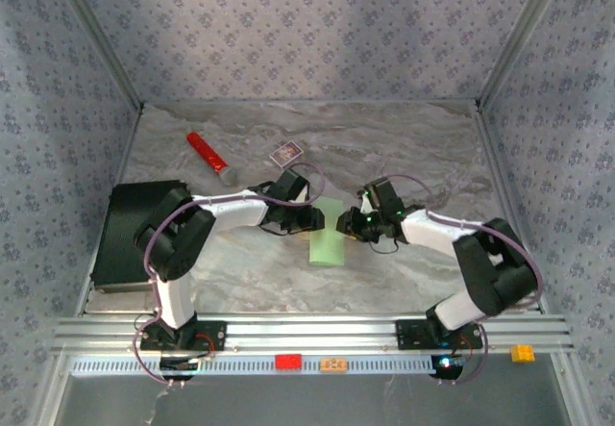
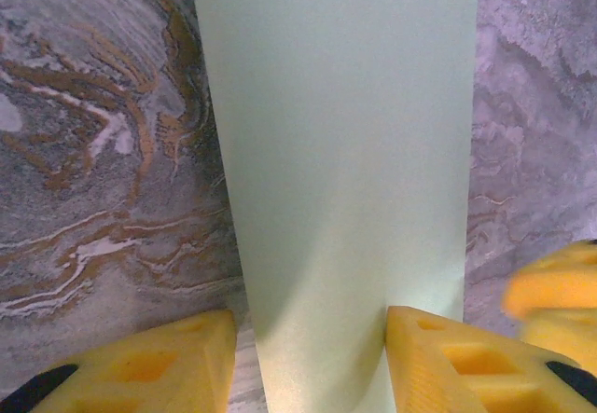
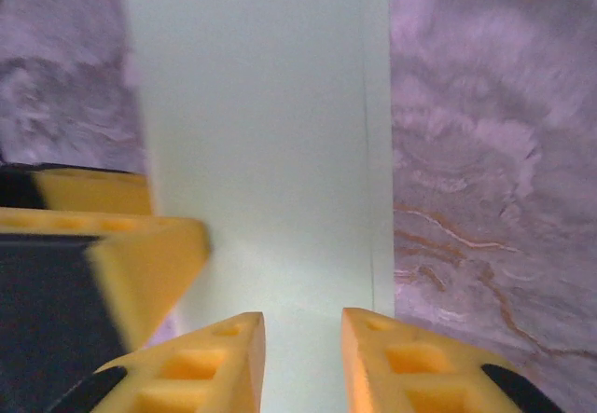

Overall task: Fold a paper plane with a square sheet of paper (pick it up from the middle)
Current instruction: First fold the square sheet of paper in half at the center of the table.

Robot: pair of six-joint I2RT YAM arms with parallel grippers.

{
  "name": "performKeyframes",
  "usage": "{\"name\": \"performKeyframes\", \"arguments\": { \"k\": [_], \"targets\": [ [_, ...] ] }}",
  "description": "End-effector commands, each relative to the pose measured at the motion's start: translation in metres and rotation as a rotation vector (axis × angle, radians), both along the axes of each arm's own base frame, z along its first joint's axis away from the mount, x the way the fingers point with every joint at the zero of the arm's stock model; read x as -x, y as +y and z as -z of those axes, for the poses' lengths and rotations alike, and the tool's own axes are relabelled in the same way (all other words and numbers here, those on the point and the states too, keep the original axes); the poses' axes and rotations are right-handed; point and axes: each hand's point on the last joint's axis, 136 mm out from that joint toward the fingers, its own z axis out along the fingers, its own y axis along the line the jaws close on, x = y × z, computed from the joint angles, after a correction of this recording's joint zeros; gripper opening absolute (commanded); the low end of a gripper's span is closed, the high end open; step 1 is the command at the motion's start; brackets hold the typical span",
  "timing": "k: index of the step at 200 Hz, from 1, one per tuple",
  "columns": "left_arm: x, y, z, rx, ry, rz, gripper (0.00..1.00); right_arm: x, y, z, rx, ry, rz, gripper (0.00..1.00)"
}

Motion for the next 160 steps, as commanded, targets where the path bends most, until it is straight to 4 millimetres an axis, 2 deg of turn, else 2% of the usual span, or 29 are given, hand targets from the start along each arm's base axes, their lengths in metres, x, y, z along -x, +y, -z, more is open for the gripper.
{"name": "performKeyframes", "arguments": {
  "k": [1,29,50,160],
  "targets": [
    [-0.001,0.004,0.008,-0.044,0.01,-0.01,0.45,-0.005,-0.028,-0.021,0.058,-0.056,0.076,0.35],
    [-0.001,0.004,0.009,-0.051,0.011,-0.013,0.45,-0.002,-0.058,-0.024,0.093,-0.056,0.161,0.39],
    [-0.001,0.005,0.012,-0.059,0.015,-0.006,0.45,0.001,-0.07,-0.019,0.093,-0.036,0.196,0.39],
    [-0.002,0.008,0.026,-0.122,0.037,0.011,0.45,0.004,-0.07,-0.016,0.081,-0.021,0.196,0.4]
  ]
}}
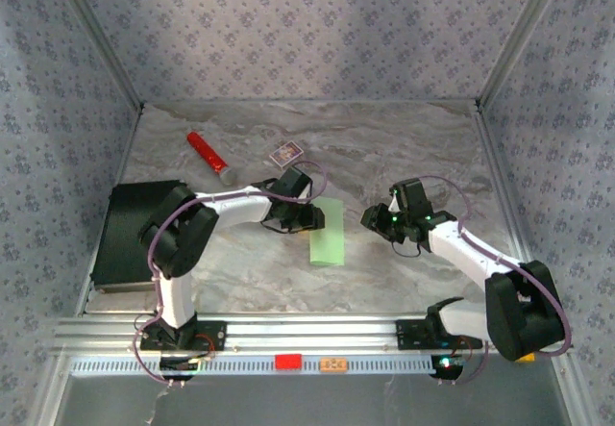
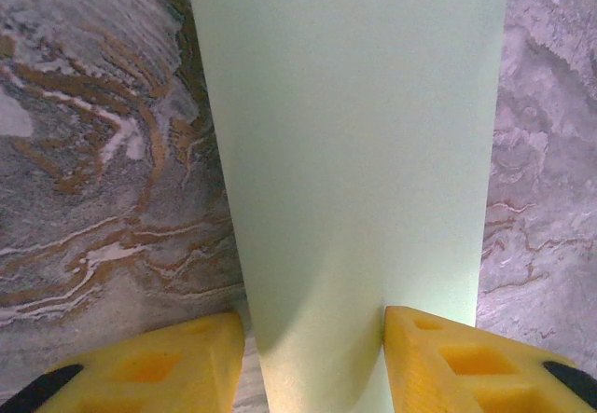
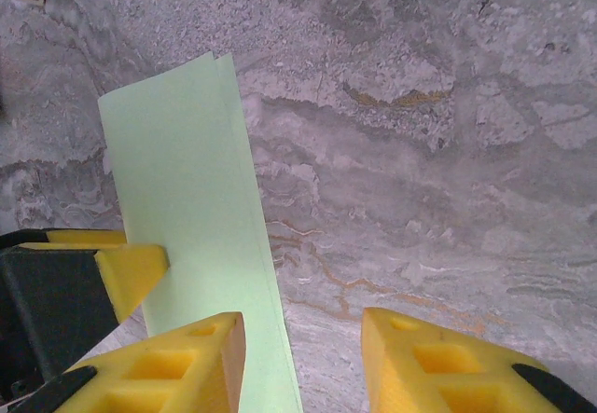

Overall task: Fold a paper plane with a square sheet of paper (pick it up from the middle)
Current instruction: First fold the square sheet of paper in half at the center of the table.

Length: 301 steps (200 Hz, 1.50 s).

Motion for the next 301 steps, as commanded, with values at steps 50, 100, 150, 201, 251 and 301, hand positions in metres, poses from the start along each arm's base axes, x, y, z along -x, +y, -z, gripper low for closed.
{"name": "performKeyframes", "arguments": {
  "k": [50,100,150,201,251,301],
  "targets": [
    [0.002,0.008,0.027,-0.1,0.02,0.07,0.48,0.003,-0.002,0.004,0.009,0.02,0.003,0.4],
    [0.002,0.009,0.032,-0.126,0.023,0.077,0.5,0.002,0.001,0.006,0.005,0.024,-0.006,0.41],
    [0.001,0.013,0.037,-0.155,0.025,0.081,0.51,0.003,0.004,0.009,0.003,0.032,-0.015,0.41],
    [0.002,0.014,0.042,-0.168,0.032,0.086,0.51,0.003,0.005,0.01,0.003,0.035,-0.016,0.41],
    [0.002,0.015,0.045,-0.184,0.033,0.087,0.51,0.003,0.007,0.011,0.003,0.039,-0.021,0.41],
    [0.004,0.018,0.05,-0.209,0.039,0.094,0.51,0.004,0.008,0.011,0.003,0.04,-0.026,0.41]
  ]
}}
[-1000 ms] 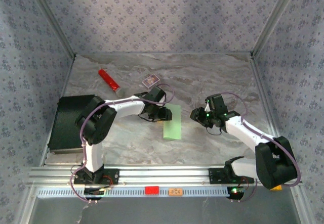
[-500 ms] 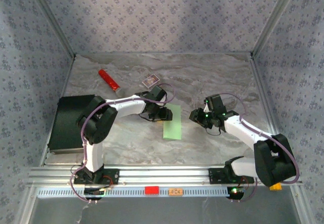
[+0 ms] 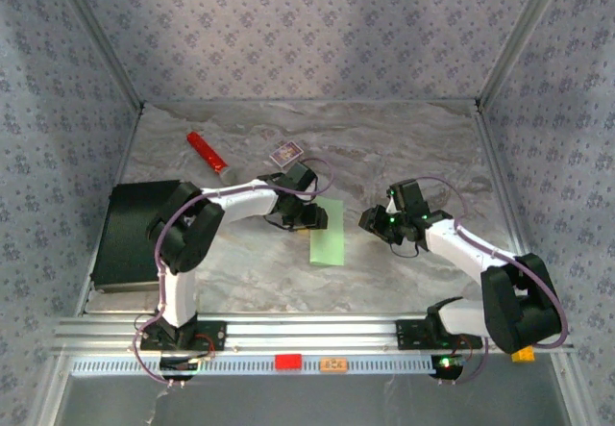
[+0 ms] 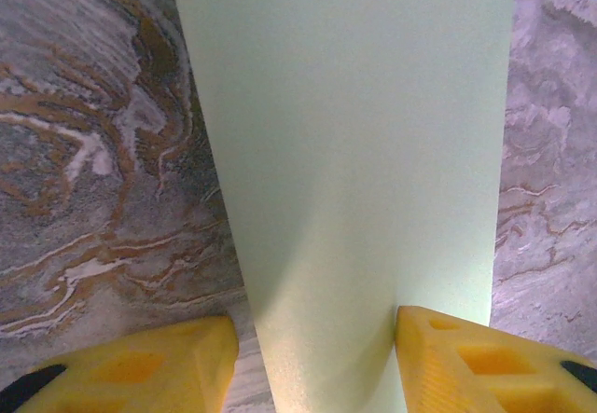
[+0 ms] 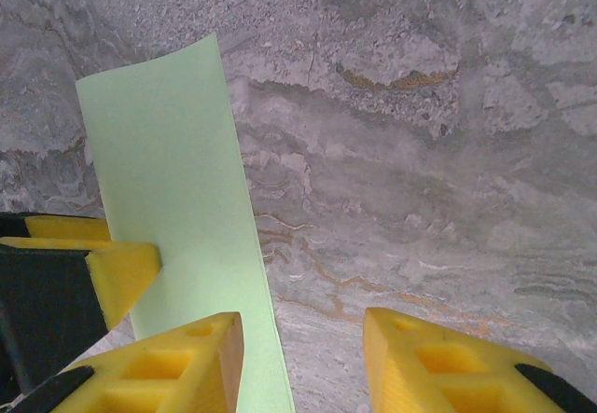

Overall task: Fold a paper plane with a square sheet of paper (pick it up from the middle)
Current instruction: First fold the square sheet of paper in half at the center of the table.

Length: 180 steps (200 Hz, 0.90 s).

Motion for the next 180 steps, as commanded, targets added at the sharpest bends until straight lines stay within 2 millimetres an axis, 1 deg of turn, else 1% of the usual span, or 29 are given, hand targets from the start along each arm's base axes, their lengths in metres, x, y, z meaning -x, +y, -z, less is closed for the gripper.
{"name": "performKeyframes", "arguments": {
  "k": [1,83,148,180],
  "targets": [
    [0.003,0.019,0.047,-0.138,0.011,0.011,0.51,0.002,0.003,0.002,-0.003,0.011,-0.01,0.41],
    [0.005,0.021,0.054,-0.16,0.021,0.004,0.51,0.001,0.006,0.003,-0.006,0.015,-0.019,0.41],
    [0.005,0.02,0.057,-0.161,0.028,0.001,0.51,0.001,0.01,0.003,-0.007,0.018,-0.032,0.41],
    [0.004,0.017,0.056,-0.148,0.031,-0.003,0.51,0.001,0.011,0.004,-0.008,0.022,-0.035,0.41]
  ]
}}
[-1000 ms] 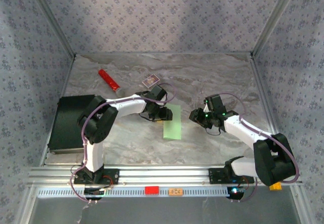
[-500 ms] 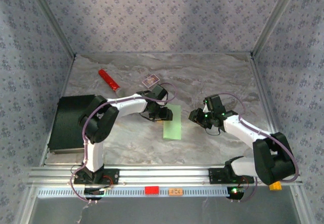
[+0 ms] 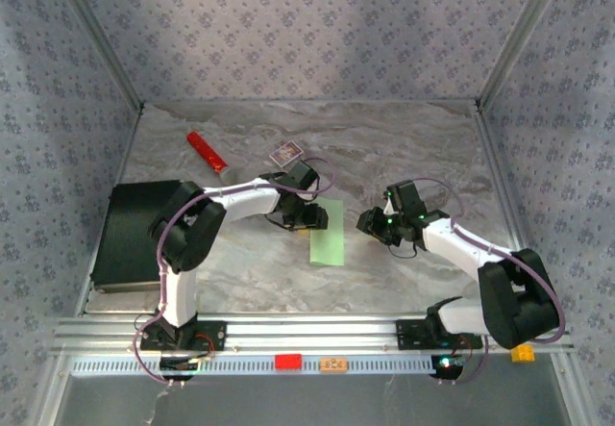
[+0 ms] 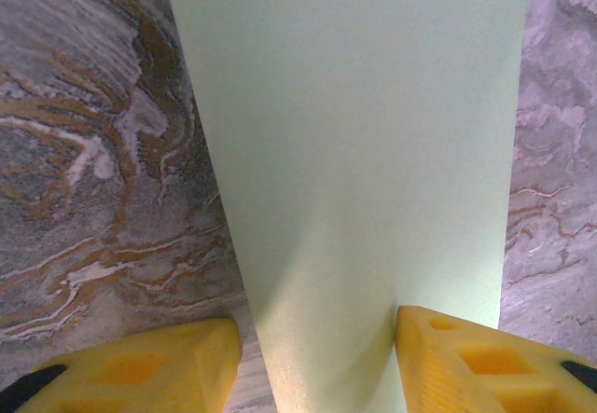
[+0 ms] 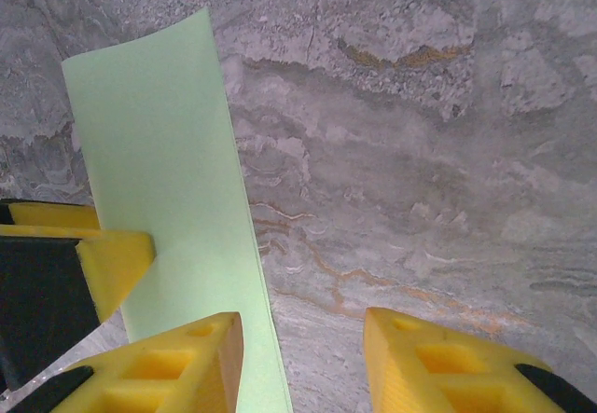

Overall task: Fold a paper plane with a square sheet of paper (pick it up from the middle)
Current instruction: First fold the square sheet of paper in half at the center of the table.

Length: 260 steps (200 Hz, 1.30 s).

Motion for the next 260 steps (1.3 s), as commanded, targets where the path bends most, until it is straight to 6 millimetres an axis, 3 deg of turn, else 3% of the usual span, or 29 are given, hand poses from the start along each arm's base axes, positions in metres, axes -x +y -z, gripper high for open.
{"name": "performKeyframes", "arguments": {
  "k": [1,260],
  "targets": [
    [0.004,0.017,0.054,-0.127,0.024,-0.01,0.51,-0.003,0.006,-0.003,-0.011,-0.001,-0.013,0.41],
    [0.009,0.016,0.067,-0.175,0.039,0.005,0.54,-0.003,0.014,-0.002,-0.013,0.002,-0.04,0.41]
  ]
}}
